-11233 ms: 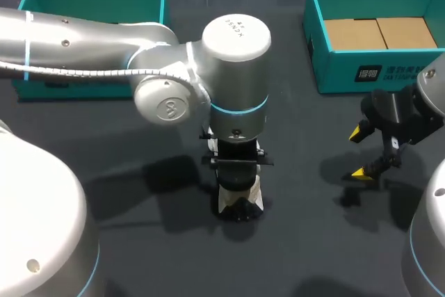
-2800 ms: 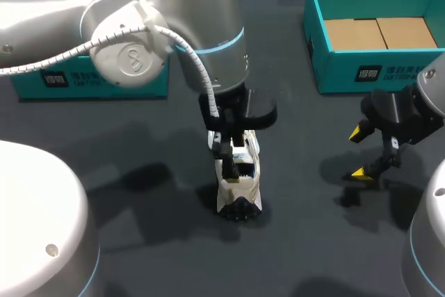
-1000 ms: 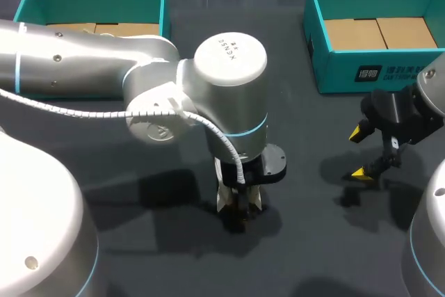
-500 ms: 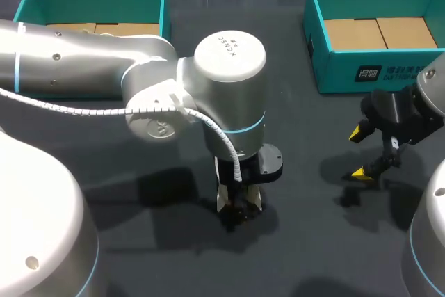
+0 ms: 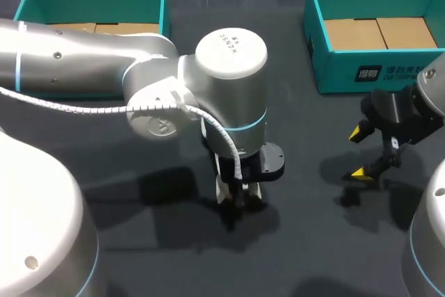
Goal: Take the shoe out of the shoebox, open the shoe tongue, remove and reinsert the insole, then place the shoe into the shoebox
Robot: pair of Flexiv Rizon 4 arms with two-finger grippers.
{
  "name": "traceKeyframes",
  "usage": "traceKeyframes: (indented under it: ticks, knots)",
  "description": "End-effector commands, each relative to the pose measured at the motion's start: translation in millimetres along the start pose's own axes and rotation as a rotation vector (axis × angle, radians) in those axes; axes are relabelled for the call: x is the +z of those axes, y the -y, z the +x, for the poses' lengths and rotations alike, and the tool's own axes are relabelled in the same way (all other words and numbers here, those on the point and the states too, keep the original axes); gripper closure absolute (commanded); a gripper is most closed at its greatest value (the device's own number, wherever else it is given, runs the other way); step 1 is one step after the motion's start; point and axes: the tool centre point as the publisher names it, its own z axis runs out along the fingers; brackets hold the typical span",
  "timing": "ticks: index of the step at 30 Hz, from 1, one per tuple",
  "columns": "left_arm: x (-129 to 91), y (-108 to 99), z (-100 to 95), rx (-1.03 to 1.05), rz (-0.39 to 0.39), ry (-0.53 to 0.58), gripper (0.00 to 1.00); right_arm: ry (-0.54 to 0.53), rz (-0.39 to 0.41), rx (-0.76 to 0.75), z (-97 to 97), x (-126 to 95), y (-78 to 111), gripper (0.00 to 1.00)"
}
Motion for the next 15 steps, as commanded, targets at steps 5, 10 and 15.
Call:
traceKeyframes:
  ticks: [5, 10, 15]
  knots:
    - [-51, -8, -9.6, 0.051, 0.023, 0.011, 1.00, 0.002, 0.003, 0.001, 1.2, 0, -0.4, 0.00]
    - [-93, -13, -27.7, 0.105, 0.020, 0.020, 1.00, 0.002, 0.003, 0.001, 1.2, 0, -0.4, 0.00]
    - [-129, -26, -48.8, 0.154, -0.006, -0.011, 1.00, 0.002, 0.003, 0.001, 1.2, 0, -0.4, 0.00]
